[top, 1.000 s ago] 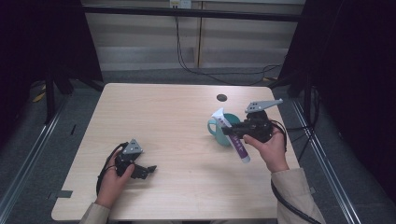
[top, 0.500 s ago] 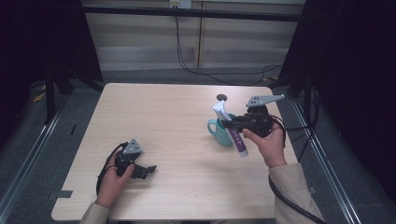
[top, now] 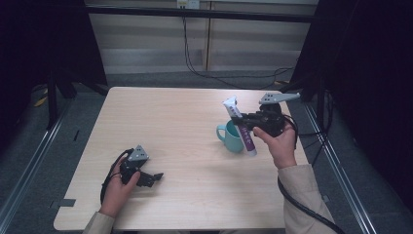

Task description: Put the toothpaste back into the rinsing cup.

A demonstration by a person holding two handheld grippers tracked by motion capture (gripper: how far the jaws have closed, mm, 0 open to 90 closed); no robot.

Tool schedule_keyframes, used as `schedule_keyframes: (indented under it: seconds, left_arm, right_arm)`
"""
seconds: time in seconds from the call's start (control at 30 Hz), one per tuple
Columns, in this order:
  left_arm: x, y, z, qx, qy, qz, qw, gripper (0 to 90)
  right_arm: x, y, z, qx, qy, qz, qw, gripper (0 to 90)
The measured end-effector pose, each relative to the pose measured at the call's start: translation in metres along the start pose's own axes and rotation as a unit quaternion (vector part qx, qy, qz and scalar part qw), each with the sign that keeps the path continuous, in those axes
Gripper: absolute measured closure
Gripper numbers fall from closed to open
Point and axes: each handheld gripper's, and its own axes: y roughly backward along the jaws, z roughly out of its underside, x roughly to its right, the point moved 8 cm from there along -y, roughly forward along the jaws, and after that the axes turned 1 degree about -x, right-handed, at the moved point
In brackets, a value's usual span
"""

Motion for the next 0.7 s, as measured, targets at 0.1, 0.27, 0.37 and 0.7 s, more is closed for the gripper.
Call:
schedule_keyframes:
  seconds: [0.1,0.27,0.37,0.7]
  left_arm:
    - [0.0,0.0,0.0,0.0,0.0,0.0,1.0,8.1]
    - [0.0,0.0,0.0,0.0,0.0,0.0,1.0,8.1]
    - [0.0,0.0,0.0,0.0,0.0,0.0,1.0,8.1]
    - [0.0,0.0,0.0,0.0,0.0,0.0,1.0,8.1]
  right_arm:
    - [0.001,-0.001,-0.003,0.005,0.0,0.004,1.0,76.9]
    - [0.003,-0.002,-0.008,0.011,0.002,0.002,0.9999,76.8]
    - [0.005,-0.002,-0.011,0.013,0.003,0.005,0.9999,76.8]
    - [0.01,-0.008,-0.021,0.027,0.002,0.016,0.9995,76.9]
